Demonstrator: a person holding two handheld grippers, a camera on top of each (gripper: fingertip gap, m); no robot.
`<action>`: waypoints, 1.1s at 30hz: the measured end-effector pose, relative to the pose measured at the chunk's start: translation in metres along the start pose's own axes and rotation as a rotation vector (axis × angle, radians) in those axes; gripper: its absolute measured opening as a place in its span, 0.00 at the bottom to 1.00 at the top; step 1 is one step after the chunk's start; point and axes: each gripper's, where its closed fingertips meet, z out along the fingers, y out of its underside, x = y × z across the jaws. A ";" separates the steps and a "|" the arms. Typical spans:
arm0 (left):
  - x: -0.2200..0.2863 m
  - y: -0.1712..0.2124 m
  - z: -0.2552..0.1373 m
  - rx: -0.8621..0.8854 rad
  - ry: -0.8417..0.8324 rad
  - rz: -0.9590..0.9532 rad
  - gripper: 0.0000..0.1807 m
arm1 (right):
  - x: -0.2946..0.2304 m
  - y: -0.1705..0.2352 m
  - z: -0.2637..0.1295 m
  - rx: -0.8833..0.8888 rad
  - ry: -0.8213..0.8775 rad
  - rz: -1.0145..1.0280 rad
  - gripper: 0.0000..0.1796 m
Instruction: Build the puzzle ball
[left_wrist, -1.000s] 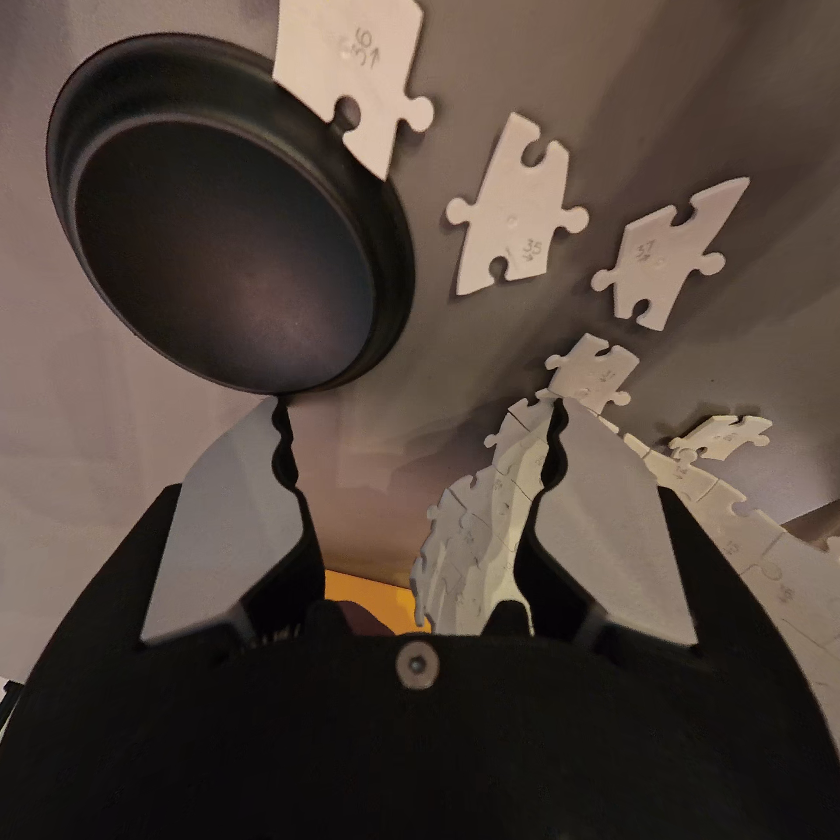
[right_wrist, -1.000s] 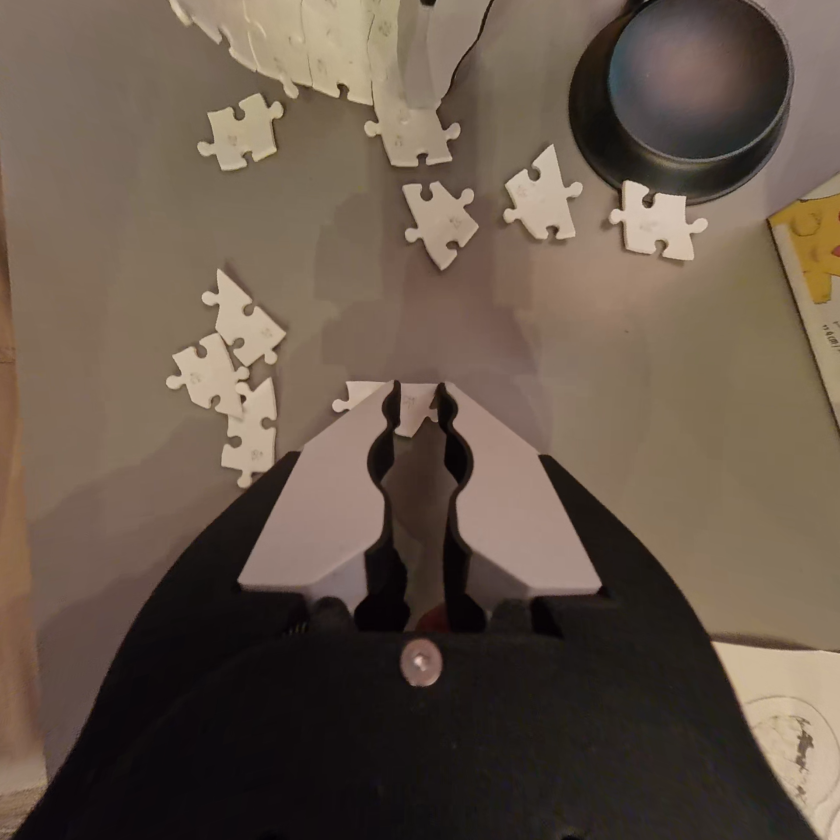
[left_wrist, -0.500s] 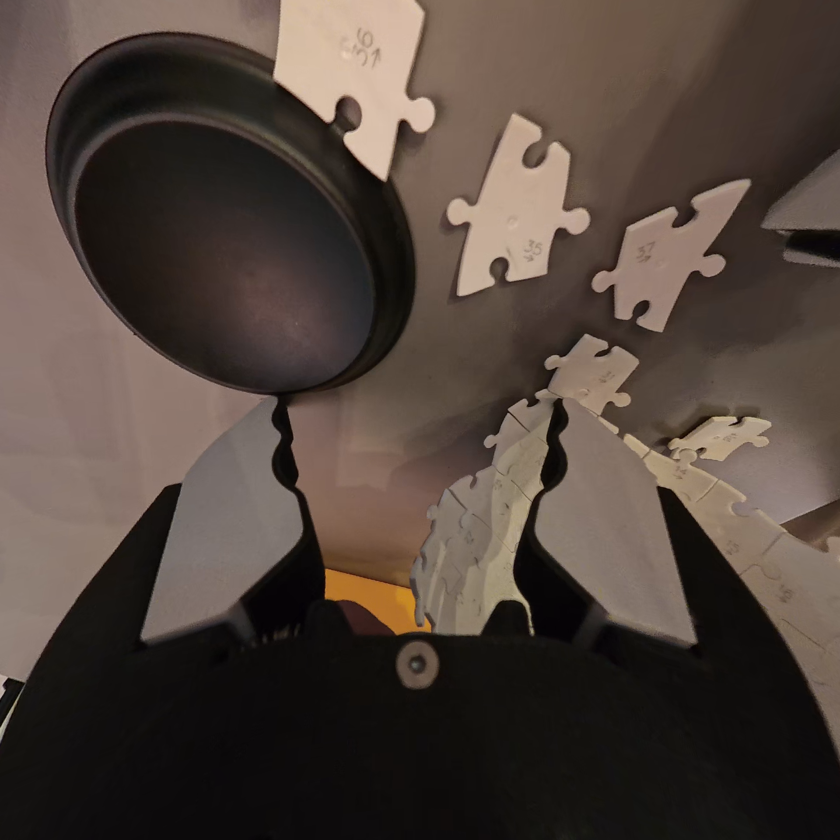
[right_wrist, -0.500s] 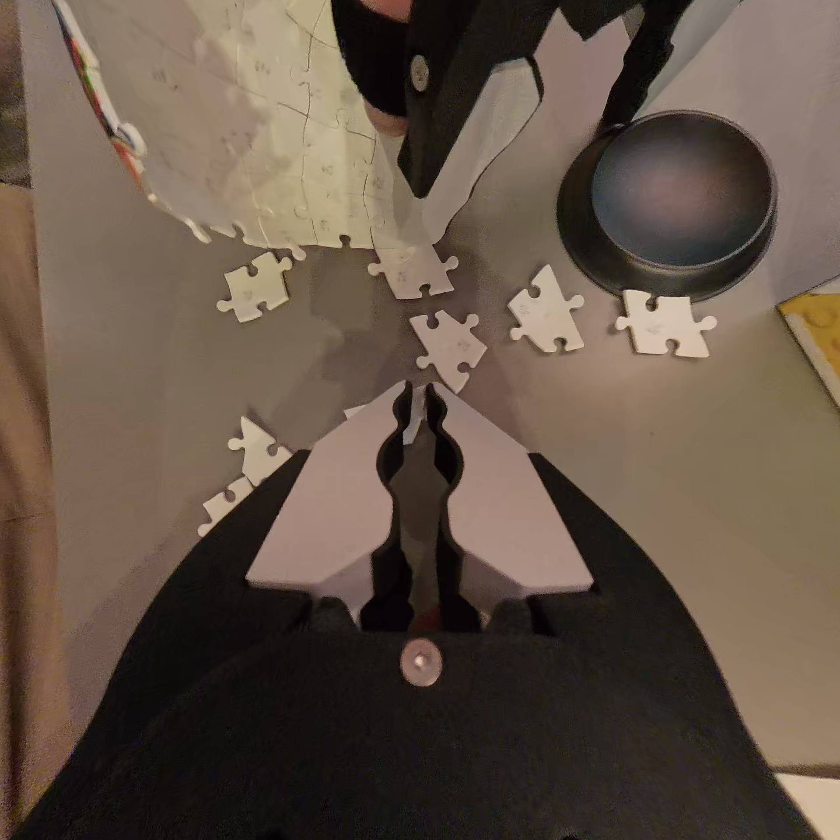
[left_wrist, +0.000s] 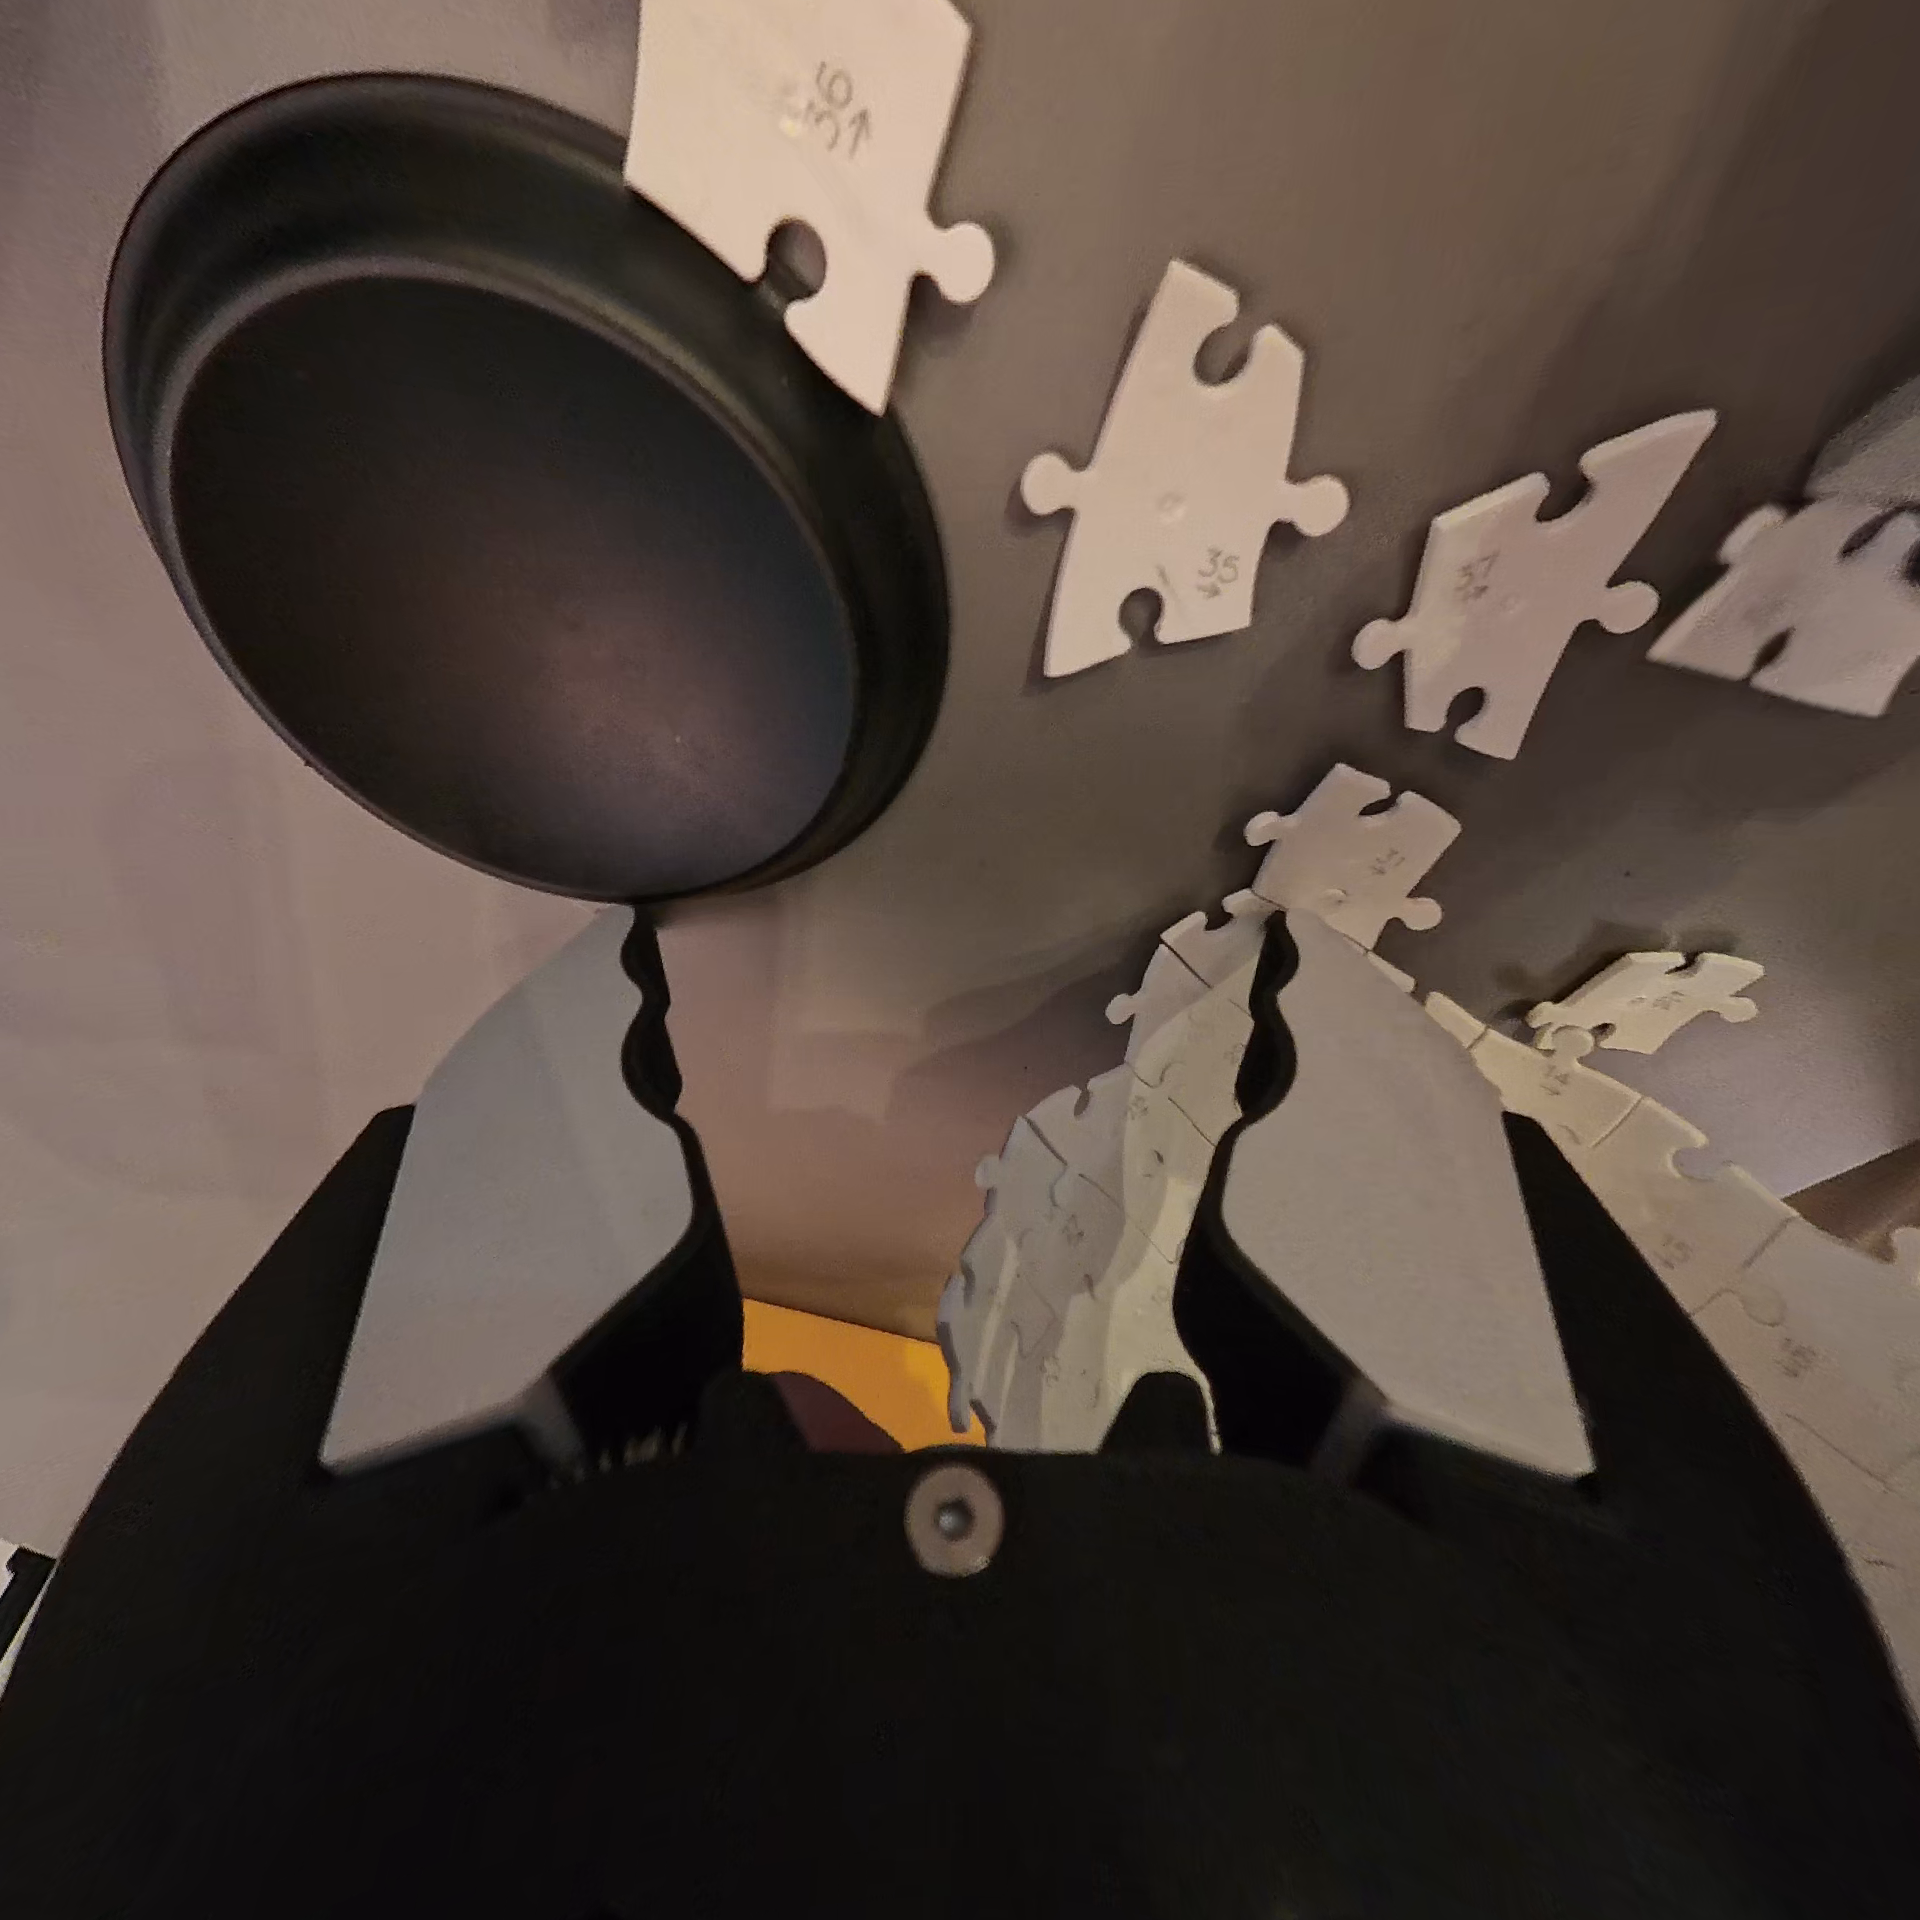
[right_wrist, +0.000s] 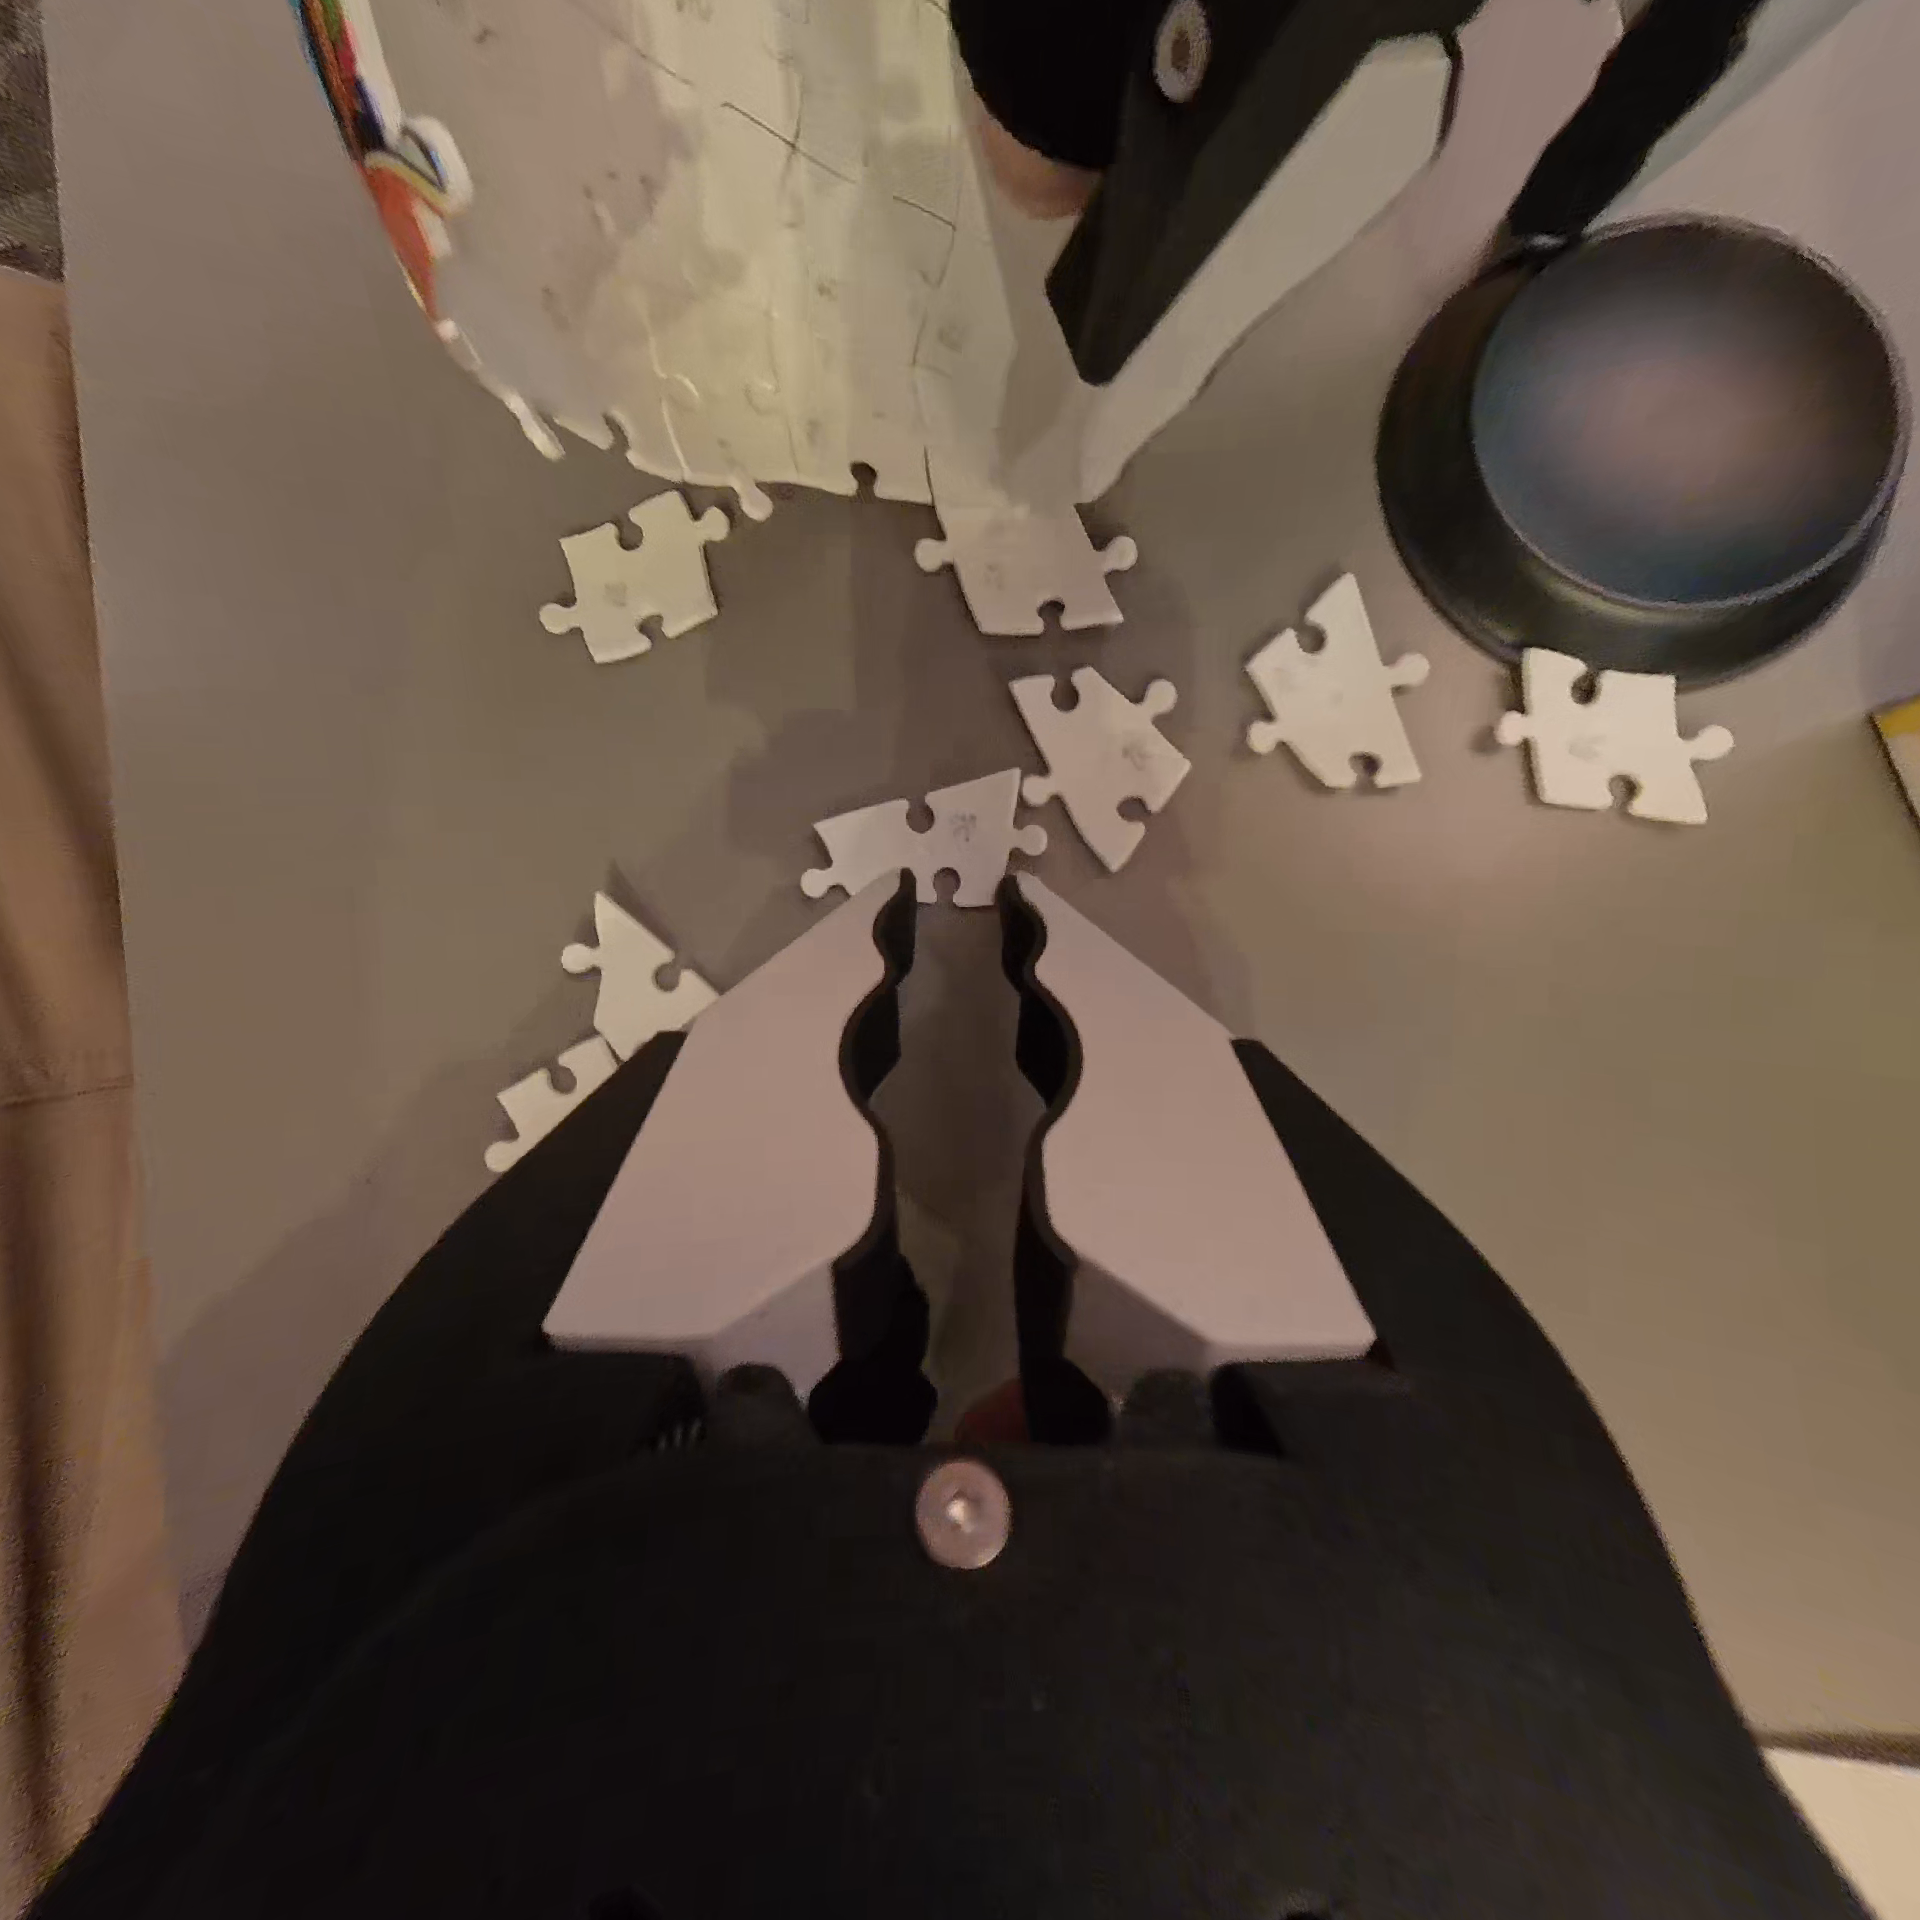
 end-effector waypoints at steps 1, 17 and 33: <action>0.000 0.000 0.000 0.002 0.000 -0.001 0.59 | -0.002 -0.002 0.002 0.001 -0.002 -0.011 0.08; 0.000 0.000 0.000 -0.004 0.001 0.000 0.59 | -0.024 -0.025 0.005 0.023 -0.034 -0.066 0.15; 0.000 0.000 0.000 -0.004 0.001 0.003 0.59 | -0.027 -0.028 0.019 0.039 -0.036 -0.193 0.20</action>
